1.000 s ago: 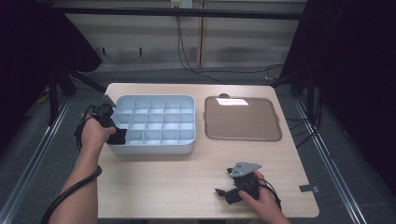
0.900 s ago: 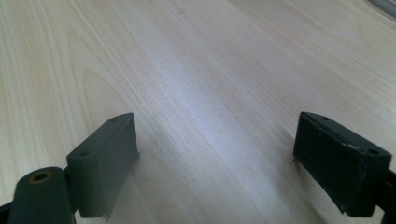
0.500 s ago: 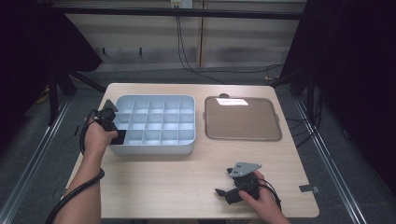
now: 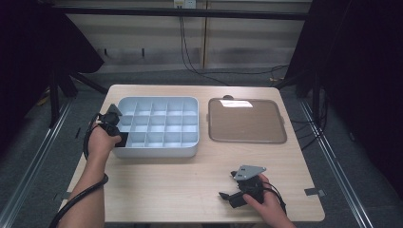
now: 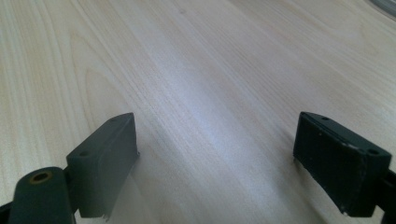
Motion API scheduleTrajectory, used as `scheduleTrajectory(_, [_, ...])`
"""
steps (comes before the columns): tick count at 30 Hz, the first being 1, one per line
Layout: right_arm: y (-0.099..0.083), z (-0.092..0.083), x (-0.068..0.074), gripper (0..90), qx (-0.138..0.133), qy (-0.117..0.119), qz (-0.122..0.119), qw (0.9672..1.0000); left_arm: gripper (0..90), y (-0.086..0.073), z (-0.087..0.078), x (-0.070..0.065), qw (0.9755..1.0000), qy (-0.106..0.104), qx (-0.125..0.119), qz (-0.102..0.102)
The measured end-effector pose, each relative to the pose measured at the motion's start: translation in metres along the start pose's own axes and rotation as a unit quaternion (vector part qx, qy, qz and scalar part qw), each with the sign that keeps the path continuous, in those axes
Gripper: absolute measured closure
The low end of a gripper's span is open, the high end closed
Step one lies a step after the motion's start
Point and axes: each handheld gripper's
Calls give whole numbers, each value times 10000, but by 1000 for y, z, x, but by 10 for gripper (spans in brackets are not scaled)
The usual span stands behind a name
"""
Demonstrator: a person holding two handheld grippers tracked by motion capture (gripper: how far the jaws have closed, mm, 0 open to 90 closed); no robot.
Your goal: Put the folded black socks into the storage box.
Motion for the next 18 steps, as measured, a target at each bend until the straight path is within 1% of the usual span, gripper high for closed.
scheduleTrajectory(3, [0,0,0,131,-1,0,-5,10000,900,0,-2,0,10000,-8,8,32])
scheduleTrajectory(7, [0,0,0,131,0,0,1,10000,896,-2,-5,1,9999,-66,-73,-50])
scheduleTrajectory(8, [0,0,0,131,1,0,1,10000,888,-2,-6,1,9999,-98,-90,-43])
scheduleTrajectory(9, [0,0,0,131,0,1,1,10000,878,-2,-7,1,9999,-77,-97,-15])
scheduleTrajectory(10, [0,0,0,131,-1,1,-1,10000,868,-2,-8,0,9999,-77,-118,-61])
scheduleTrajectory(12, [0,0,0,131,1,0,1,10000,849,-2,-11,0,9999,-59,-103,6])
scheduleTrajectory(13, [0,0,0,131,-14,-3,-19,10000,843,-2,-12,0,9999,-41,-123,-6])
scheduleTrajectory(16, [0,0,0,131,-14,-3,-19,10000,828,-1,-16,0,9999,-59,-135,3])
scheduleTrajectory(18, [0,0,0,131,-15,-3,-23,10000,818,-1,-22,1,9998,-35,-196,22])
Point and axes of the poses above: each handheld gripper's, and its own axes: z roughly forward along the jaws, y roughly out of its top, x roughly to its left, and after that the axes turned 11 degrees about z, right-handed
